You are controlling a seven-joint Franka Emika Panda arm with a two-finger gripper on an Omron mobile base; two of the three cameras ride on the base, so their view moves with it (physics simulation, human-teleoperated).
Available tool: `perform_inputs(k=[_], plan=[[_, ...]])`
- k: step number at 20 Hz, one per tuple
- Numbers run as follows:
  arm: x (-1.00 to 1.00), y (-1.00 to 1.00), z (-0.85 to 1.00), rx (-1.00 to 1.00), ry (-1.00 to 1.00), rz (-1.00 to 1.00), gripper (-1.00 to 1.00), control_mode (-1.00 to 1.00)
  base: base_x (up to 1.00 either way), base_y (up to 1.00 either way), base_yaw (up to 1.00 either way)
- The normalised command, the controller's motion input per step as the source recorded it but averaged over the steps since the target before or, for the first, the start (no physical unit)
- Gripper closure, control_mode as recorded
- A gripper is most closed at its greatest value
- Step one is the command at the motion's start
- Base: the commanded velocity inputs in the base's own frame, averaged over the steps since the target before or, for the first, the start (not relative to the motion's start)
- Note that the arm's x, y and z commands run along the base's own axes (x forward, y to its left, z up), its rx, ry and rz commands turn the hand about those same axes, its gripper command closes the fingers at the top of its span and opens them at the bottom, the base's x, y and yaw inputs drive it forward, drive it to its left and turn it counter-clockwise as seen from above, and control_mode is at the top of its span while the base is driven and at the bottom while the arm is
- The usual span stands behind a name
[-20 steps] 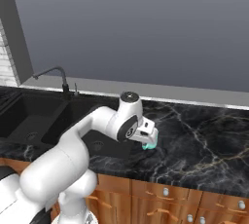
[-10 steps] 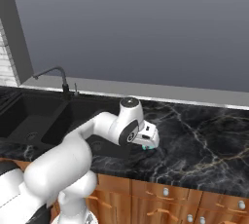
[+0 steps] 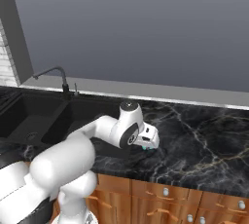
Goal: Place the teapot in the left basin and the mug in the right basin of the sink.
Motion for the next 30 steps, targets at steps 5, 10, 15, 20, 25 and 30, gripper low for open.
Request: perform_inputs(k=[5, 10, 15, 20, 25, 30], plan=[[0.15, -0.05, -0.04, 0.00, -0.04, 0.00, -1.00, -1.00, 0.00, 0.00, 0.00], [0.10, -0.07, -0.01, 0.00, -0.02, 0.00, -1.00, -1.00, 0.00, 0.00, 0.00], [0.09, -0.06, -0.09, 0.00, 0.00, 0.00, -1.00, -1.00, 0.00, 0.00, 0.00], [0.15, -0.07, -0.15, 0.00, 0.00, 0.00, -1.00, -1.00, 0.00, 0.00, 0.00], [0.17, -0.05, -0.14, 0.00, 0.00, 0.00, -1.00, -1.00, 0.00, 0.00, 0.00], [0.14, -0.07, -0.09, 0.00, 0.00, 0.00, -1.00, -1.00, 0.00, 0.00, 0.00]])
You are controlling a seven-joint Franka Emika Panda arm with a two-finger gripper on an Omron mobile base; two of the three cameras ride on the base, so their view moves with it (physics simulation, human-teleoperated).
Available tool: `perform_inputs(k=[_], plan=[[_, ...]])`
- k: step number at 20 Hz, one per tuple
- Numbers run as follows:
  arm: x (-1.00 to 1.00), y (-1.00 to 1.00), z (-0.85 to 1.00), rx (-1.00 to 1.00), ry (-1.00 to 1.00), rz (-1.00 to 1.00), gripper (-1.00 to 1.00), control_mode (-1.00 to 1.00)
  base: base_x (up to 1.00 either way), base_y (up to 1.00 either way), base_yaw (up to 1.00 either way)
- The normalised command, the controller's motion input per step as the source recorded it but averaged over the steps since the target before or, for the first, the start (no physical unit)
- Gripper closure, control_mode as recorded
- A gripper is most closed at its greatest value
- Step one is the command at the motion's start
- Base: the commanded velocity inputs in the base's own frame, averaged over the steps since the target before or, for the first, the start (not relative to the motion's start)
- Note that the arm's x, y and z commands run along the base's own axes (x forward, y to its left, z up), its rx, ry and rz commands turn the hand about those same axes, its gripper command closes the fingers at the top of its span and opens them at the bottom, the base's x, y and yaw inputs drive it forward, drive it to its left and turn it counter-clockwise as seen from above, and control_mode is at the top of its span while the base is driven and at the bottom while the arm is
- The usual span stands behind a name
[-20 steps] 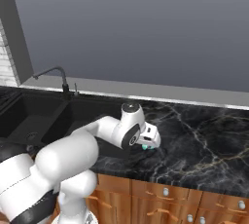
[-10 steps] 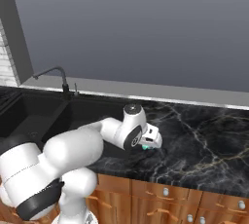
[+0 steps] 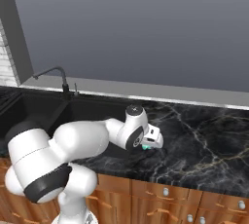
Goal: Place the teapot in the left basin and the mug in the right basin of the sink.
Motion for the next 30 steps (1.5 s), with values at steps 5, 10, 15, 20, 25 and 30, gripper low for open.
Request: perform_inputs(k=[5, 10, 15, 20, 25, 30], plan=[[0.13, -0.08, -0.05, 0.00, 0.00, 0.00, -1.00, -1.00, 0.00, 0.00, 0.00], [0.15, -0.08, -0.08, 0.00, 0.00, 0.00, -1.00, -1.00, 0.00, 0.00, 0.00], [0.14, -0.04, -0.08, 0.00, 0.00, 0.00, -1.00, -1.00, 0.00, 0.00, 0.00], [0.05, 0.00, -0.10, 0.00, 0.00, -0.02, 1.00, -1.00, 0.00, 0.00, 0.00], [0.00, 0.00, -0.06, 0.00, 0.00, -0.03, 1.00, -1.00, 0.00, 0.00, 0.00], [-0.01, 0.01, -0.09, 0.00, 0.00, -0.04, 1.00, -1.00, 0.00, 0.00, 0.00]])
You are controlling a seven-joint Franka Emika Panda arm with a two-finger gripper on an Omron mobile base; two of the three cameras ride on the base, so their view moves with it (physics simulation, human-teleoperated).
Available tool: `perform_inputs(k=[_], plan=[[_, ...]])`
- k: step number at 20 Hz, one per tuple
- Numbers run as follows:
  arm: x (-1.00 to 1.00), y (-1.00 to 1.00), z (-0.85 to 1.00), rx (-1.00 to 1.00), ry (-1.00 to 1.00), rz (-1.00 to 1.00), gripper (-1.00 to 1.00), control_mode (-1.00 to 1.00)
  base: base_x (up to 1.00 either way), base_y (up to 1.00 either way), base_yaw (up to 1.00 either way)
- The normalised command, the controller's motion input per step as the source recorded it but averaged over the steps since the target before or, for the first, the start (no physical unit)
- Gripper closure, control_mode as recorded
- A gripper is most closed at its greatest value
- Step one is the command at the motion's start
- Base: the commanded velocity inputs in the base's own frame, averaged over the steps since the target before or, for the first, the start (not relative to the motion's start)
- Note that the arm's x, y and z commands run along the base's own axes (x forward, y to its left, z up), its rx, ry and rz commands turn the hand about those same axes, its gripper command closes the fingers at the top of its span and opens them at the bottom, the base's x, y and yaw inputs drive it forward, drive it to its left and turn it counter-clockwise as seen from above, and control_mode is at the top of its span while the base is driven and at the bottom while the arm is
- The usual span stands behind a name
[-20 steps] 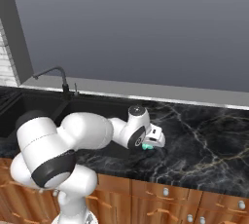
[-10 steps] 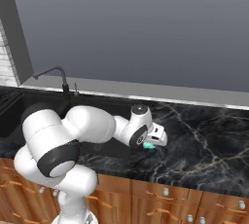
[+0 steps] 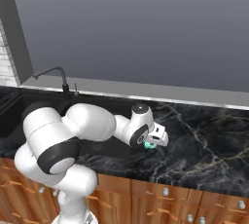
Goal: Place the teapot in the left basin and the mug in the right basin of the sink.
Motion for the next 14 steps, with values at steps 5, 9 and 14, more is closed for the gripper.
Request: perform_inputs(k=[5, 9, 14], plan=[[-0.05, 0.19, -0.13, 0.00, -0.03, -0.03, 1.00, -1.00, 0.00, 0.00, 0.00], [-0.19, 0.45, 0.14, -0.05, -0.17, 0.00, 1.00, -1.00, 0.00, 0.00, 0.00], [-0.09, 0.51, 0.16, -0.07, -0.19, 0.00, 1.00, -1.00, 0.00, 0.00, 0.00]])
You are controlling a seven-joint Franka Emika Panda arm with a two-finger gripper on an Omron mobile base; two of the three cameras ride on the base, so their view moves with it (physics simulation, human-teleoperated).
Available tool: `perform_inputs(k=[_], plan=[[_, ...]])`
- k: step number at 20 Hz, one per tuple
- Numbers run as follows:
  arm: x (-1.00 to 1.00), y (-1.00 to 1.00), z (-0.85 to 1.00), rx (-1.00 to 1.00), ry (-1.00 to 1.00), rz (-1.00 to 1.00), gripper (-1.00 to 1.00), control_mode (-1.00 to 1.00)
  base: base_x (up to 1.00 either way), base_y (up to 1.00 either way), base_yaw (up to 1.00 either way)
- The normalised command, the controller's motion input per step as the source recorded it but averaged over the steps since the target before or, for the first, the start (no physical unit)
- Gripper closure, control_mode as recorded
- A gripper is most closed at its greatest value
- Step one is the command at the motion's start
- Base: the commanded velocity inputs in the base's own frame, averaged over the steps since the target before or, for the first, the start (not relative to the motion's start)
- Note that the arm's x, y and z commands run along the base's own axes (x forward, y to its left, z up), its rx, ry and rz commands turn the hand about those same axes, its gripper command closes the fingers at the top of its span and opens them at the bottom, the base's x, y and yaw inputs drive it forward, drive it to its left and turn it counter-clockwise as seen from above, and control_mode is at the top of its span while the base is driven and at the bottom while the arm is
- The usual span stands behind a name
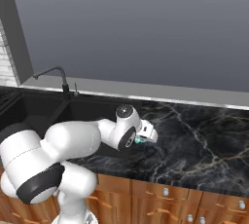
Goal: Place the teapot in the left basin and the mug in the right basin of the sink.
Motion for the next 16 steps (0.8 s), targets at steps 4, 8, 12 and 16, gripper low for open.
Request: perform_inputs(k=[4, 8, 12, 16], plan=[[0.00, 0.46, 0.05, -0.04, -0.12, 0.00, 1.00, -1.00, 0.00, 0.00, 0.00], [0.00, 0.40, 0.25, 0.00, -0.07, 0.00, 1.00, -1.00, 0.00, 0.00, 0.00], [0.03, 0.36, 0.47, 0.00, -0.05, 0.00, 1.00, -1.00, 0.00, 0.00, 0.00], [0.16, 0.32, 0.35, 0.05, 0.00, 0.01, 1.00, -1.00, 0.00, 0.00, 0.00]])
